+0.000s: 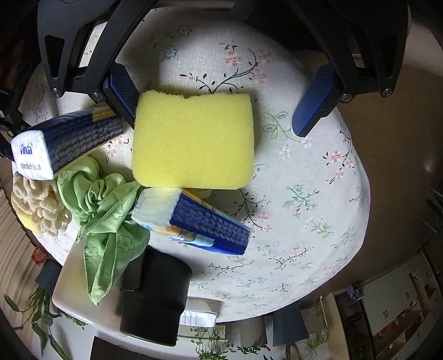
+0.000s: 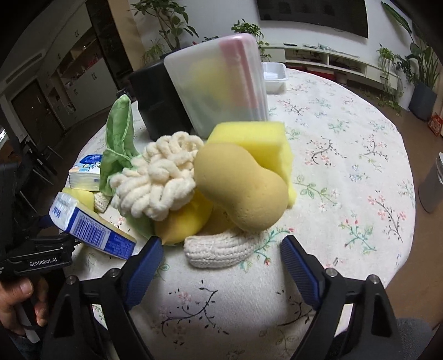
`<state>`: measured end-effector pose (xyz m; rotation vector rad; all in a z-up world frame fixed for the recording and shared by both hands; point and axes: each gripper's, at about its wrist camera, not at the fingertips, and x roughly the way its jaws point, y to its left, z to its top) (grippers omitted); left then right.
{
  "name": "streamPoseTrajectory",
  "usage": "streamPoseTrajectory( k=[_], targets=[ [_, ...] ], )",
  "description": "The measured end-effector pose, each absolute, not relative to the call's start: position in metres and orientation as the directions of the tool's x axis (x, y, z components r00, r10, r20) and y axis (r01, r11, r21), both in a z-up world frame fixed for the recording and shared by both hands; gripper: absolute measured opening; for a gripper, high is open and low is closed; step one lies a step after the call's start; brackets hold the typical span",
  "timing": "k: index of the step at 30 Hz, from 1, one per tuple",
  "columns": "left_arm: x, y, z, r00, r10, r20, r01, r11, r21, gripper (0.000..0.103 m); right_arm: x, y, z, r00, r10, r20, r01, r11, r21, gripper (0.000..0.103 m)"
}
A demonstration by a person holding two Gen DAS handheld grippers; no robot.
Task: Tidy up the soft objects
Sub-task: 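Move left tool to the yellow sponge while right tool approaches the cream knitted scrubber, then close left tool on the yellow sponge while right tool grips the cream knitted scrubber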
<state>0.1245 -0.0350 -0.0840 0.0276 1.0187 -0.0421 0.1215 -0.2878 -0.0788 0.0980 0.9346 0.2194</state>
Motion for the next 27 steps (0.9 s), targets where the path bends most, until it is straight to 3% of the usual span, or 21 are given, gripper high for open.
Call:
streamPoseTrajectory(
  k=[6,9,12,16,27],
  targets=[
    [0.122,-0.032,-0.082,0.535,-0.04,-0.844,0.043,0.999,-0.02,0.101,0.121,-0.285,-0.081,0.589,0.234,-0.773,-0.178,0.971,0.158,0.093],
    [0.121,-0.029,-0.08,0.551,-0.071,-0.831,0.043,0.997,-0.057,0.094,0.119,-0.288,-0.081,0.605,0.25,-0.756,-0.187,0.968,0.17,0.081],
    [0.118,-0.03,-0.078,0.567,-0.09,-0.819,0.049,0.996,-0.075,0.083,0.114,-0.285,-0.08,0.604,0.287,-0.744,-0.228,0.956,0.184,0.066],
    [0.115,-0.032,-0.076,0.578,-0.093,-0.811,0.058,0.996,-0.072,0.064,0.112,-0.276,-0.081,0.599,0.301,-0.742,-0.274,0.948,0.163,0.055],
    [0.116,-0.028,-0.076,0.579,-0.12,-0.806,0.053,0.993,-0.109,0.064,0.107,-0.28,-0.082,0.601,0.329,-0.728,-0.269,0.941,0.203,0.052]
  ],
)
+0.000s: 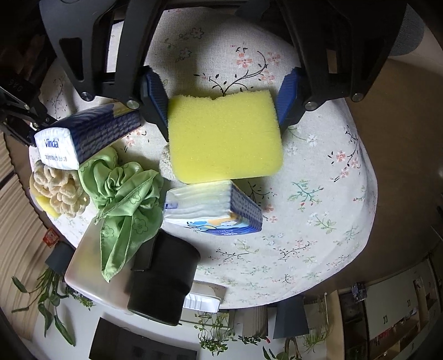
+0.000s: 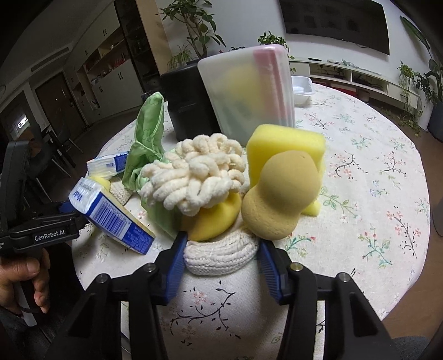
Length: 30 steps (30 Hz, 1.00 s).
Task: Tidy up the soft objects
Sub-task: 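Close left tool on the yellow sponge while right tool grips the cream knitted scrubber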
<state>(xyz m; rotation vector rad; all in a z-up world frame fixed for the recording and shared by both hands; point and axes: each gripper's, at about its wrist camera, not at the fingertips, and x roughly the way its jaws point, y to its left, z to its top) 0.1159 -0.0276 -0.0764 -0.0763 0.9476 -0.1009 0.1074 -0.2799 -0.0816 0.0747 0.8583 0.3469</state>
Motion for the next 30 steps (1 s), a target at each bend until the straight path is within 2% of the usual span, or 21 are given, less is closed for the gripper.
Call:
streamPoseTrajectory(
  k=[8,30],
  targets=[
    [0.114,-0.022,-0.073,0.578,-0.167,-0.799,0.054,0.985,-0.166,0.052,0.103,-0.284,-0.078,0.592,0.364,-0.719,-0.275,0.93,0.245,0.05],
    [0.095,-0.007,-0.046,0.643,-0.226,-0.732,0.067,0.969,-0.24,0.045,0.083,-0.279,-0.042,0.627,0.395,-0.671,-0.297,0.918,0.262,0.049]
  ],
)
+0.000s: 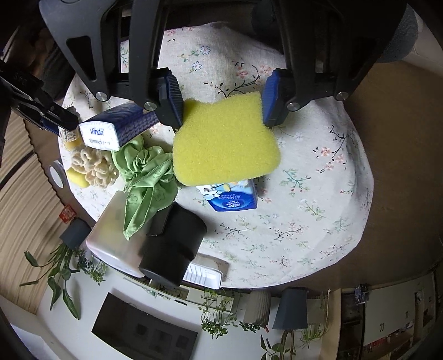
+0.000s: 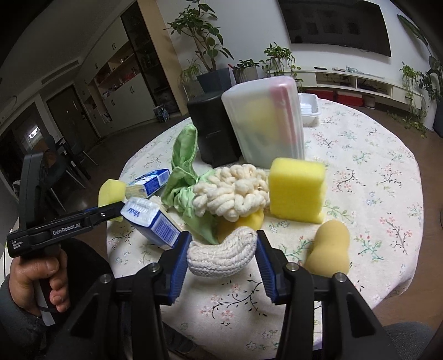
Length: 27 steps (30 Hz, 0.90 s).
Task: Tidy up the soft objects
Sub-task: 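Close left tool on the yellow sponge while right tool grips the cream knitted scrubber, then carry both items over the white tray and open both tools to drop them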
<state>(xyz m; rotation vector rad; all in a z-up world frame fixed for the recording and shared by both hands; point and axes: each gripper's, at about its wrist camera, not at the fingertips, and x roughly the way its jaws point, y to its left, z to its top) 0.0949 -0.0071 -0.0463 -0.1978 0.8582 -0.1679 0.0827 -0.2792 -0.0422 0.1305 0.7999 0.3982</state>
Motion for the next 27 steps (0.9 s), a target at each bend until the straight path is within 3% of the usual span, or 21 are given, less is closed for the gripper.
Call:
streamPoseTrajectory(
  k=[15,27],
  targets=[
    [0.107,0.004,-0.015,0.663,-0.263,-0.701,0.132,0.963,-0.236,0.045,0.083,-0.301,-0.011,0.658,0.354,-0.665,-0.27,0.935,0.231,0.049],
    [0.233,0.033,0.045,0.715,-0.253,-0.652,0.203,0.967,-0.153,0.045,0.182,-0.387,0.04,0.733,0.195,-0.651,-0.169,0.98,0.103,0.049]
  ],
)
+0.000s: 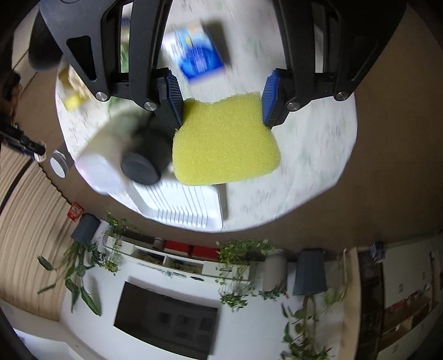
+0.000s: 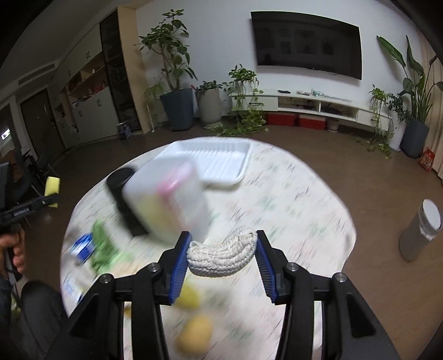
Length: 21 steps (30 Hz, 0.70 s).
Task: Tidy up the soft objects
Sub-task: 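Carry both items over the white tray and open both tools to drop them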
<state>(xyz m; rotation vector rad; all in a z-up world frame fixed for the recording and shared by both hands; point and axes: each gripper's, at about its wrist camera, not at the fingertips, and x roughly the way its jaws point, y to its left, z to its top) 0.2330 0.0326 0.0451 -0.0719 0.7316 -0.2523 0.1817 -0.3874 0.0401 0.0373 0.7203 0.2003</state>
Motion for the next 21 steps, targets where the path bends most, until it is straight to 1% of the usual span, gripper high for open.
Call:
streamPoseTrajectory(
  k=[1,4,6,11,15,18,21],
  targets=[
    [0.253,0.029,0.049,0.717,-0.252,-0.65,0.221,0.966,-0.131,0.045,0.196,-0.391,0.043,0.741,0.186,-0.645,-0.167,0.982,0.092,0.049],
    [0.307,0.009,0.056,0.708,-0.268,-0.653,0.297,0.952,-0.07,0.045,0.255,-0.395,0.049,0.724,0.184,-0.664,-0.19,0.98,0.064,0.049],
    [0.343,-0.009,0.053,0.679,-0.277,-0.68,0.346,0.937,-0.036,0.045,0.294,-0.392,0.052,0.712,0.196,-0.675,-0.214,0.975,0.057,0.049],
    [0.419,-0.05,0.034,0.638,-0.234,-0.733,0.401,0.914,0.057,0.045,0.4,-0.37,0.037,0.635,0.241,-0.734,-0.294,0.954,0.059,0.049],
    [0.458,-0.077,0.013,0.574,-0.242,-0.782,0.476,0.876,0.078,0.046,0.453,-0.345,0.008,0.575,0.255,-0.778,-0.354,0.934,0.045,0.049],
    [0.473,-0.093,-0.008,0.527,-0.235,-0.817,0.511,0.856,0.084,0.047,0.47,-0.329,-0.009,0.544,0.263,-0.797,-0.399,0.917,0.03,0.049],
    [0.482,-0.101,-0.027,0.482,-0.234,-0.844,0.515,0.855,0.057,0.049,0.483,-0.318,-0.025,0.512,0.261,-0.818,-0.431,0.902,0.018,0.049]
  ],
)
